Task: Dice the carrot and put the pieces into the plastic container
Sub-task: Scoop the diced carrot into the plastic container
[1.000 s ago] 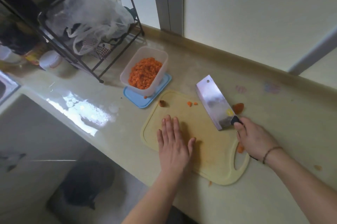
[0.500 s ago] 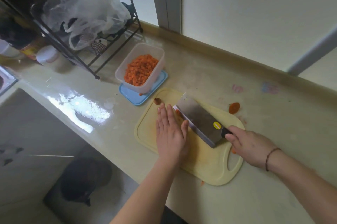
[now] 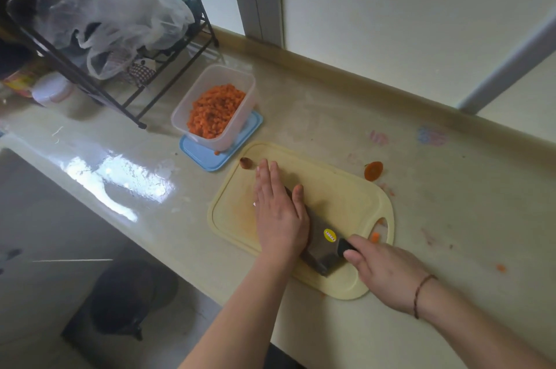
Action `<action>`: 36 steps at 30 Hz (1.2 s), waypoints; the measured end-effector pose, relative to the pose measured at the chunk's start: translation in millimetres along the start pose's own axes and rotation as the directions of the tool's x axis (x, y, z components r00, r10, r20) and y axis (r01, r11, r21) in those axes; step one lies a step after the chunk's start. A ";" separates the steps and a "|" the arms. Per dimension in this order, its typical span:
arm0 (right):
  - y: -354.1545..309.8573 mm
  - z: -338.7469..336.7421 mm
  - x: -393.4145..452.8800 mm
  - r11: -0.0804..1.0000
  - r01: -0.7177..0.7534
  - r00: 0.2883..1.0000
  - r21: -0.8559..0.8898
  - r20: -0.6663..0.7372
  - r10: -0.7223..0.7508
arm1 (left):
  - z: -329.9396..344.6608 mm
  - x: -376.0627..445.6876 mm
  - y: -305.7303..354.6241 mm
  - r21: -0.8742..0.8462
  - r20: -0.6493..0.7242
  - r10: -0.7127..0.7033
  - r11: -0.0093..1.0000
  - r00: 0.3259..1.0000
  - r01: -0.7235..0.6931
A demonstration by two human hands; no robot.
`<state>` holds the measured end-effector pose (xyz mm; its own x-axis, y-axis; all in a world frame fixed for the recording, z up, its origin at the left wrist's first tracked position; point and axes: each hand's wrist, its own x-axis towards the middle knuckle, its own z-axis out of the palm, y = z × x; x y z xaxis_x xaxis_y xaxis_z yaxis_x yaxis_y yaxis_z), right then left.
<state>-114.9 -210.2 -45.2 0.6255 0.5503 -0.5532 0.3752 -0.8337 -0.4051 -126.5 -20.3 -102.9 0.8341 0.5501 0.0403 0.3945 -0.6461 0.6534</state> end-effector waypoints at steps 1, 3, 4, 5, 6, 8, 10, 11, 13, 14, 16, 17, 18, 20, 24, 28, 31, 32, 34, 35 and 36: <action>1.2 1.5 -0.6 0.999 0.002 1.000 0.043 0.004 -0.002 | 0.2 -0.1 0.3 -0.013 0.005 0.018 1.000 1.000 -0.018; 5.7 4.1 -0.4 0.989 0.008 1.000 0.146 0.007 -0.009 | -0.9 0.2 0.6 -0.074 0.011 0.037 0.997 0.999 -0.036; 8.6 5.4 -0.3 0.977 0.009 1.000 0.211 0.001 -0.009 | -2.3 0.4 1.2 -0.137 0.012 0.037 0.990 0.999 -0.035; 10.6 6.0 -0.6 0.959 0.009 1.000 0.282 -0.006 -0.007 | -4.3 1.1 2.0 -0.217 0.009 0.044 0.975 0.999 -0.041; 12.2 6.3 -1.7 0.935 0.010 1.000 0.353 -0.015 -0.005 | -6.9 2.0 2.6 -0.294 0.001 0.069 0.954 0.998 -0.065; 13.0 6.2 -5.0 0.880 0.005 1.000 0.475 -0.025 0.007 | -14.5 3.8 3.1 -0.386 -0.050 0.150 0.909 0.987 -0.158; 12.4 6.0 -9.5 0.848 -0.009 0.999 0.529 -0.024 0.026 | -23.4 7.4 0.0 -0.431 -0.113 0.217 0.869 0.970 -0.245; 12.5 6.5 -11.7 0.842 -0.019 0.999 0.539 -0.023 0.038 | -28.4 10.0 -3.2 -0.446 -0.143 0.235 0.852 0.962 -0.274; 12.1 5.9 -14.9 0.829 -0.033 0.998 0.559 -0.023 0.055 | -38.4 14.8 -13.0 -0.461 -0.192 0.243 0.833 0.951 -0.306; 10.7 4.2 -16.0 0.819 -0.035 0.998 0.573 -0.025 0.060 | -43.5 17.0 -19.0 -0.456 -0.202 0.242 0.834 0.949 -0.310; 6.0 0.4 -17.3 0.796 -0.043 0.997 0.604 -0.031 0.077 | -54.4 20.8 -31.5 -0.432 -0.191 0.247 0.848 0.950 -0.307; 3.1 -2.1 -17.7 0.788 -0.047 0.995 0.613 -0.037 0.088 | -59.7 23.7 -36.3 -0.408 -0.171 0.265 0.857 0.949 -0.314; -0.7 -5.3 -17.8 0.779 -0.051 0.994 0.625 -0.043 0.100 | -65.0 27.8 -39.4 -0.368 -0.145 0.304 0.867 0.942 -0.337; -9.8 -13.8 -16.0 0.755 -0.059 0.990 0.653 -0.060 0.129 | -75.4 39.4 -40.4 -0.243 -0.077 0.428 0.868 0.900 -0.434; -42.4 -45.0 -4.6 0.763 -0.038 0.981 0.645 -0.122 0.152 | -92.3 77.3 -24.9 -0.077 0.147 0.600 0.800 0.786 -0.596; -85.4 -81.6 17.9 0.798 -0.007 0.965 0.603 -0.205 0.164 | -110.3 122.9 -9.3 0.033 0.322 0.537 0.817 0.780 -0.576; -114.2 -103.9 39.9 0.850 -0.007 0.949 0.527 -0.263 0.171 | -128.7 160.2 -7.8 0.072 0.399 0.459 0.847 0.794 -0.526; -123.3 -109.6 46.5 0.870 -0.014 0.949 0.493 -0.268 0.167 | -134.4 172.7 -10.2 0.087 0.409 0.439 0.854 0.800 -0.513; -141.3 -119.7 56.9 0.903 -0.026 0.945 0.428 -0.285 0.162 | -143.7 196.1 -16.9 0.145 0.420 0.408 0.851 0.810 -0.504; -148.9 -123.3 61.1 0.913 -0.028 0.942 0.407 -0.295 0.160 | -146.0 206.6 -21.4 0.174 0.422 0.396 0.848 0.816 -0.501; -154.9 -125.2 65.0 0.921 -0.033 0.940 0.387 -0.300 0.160 | -147.7 215.2 -25.8 0.186 0.422 0.380 0.852 0.823 -0.489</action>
<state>-46.7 -51.1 72.8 0.8536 0.3701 -0.3667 0.0599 -0.7688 -0.6367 -14.2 192.9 0.6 0.9992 -0.0167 -0.0375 -0.0005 -0.9180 0.3966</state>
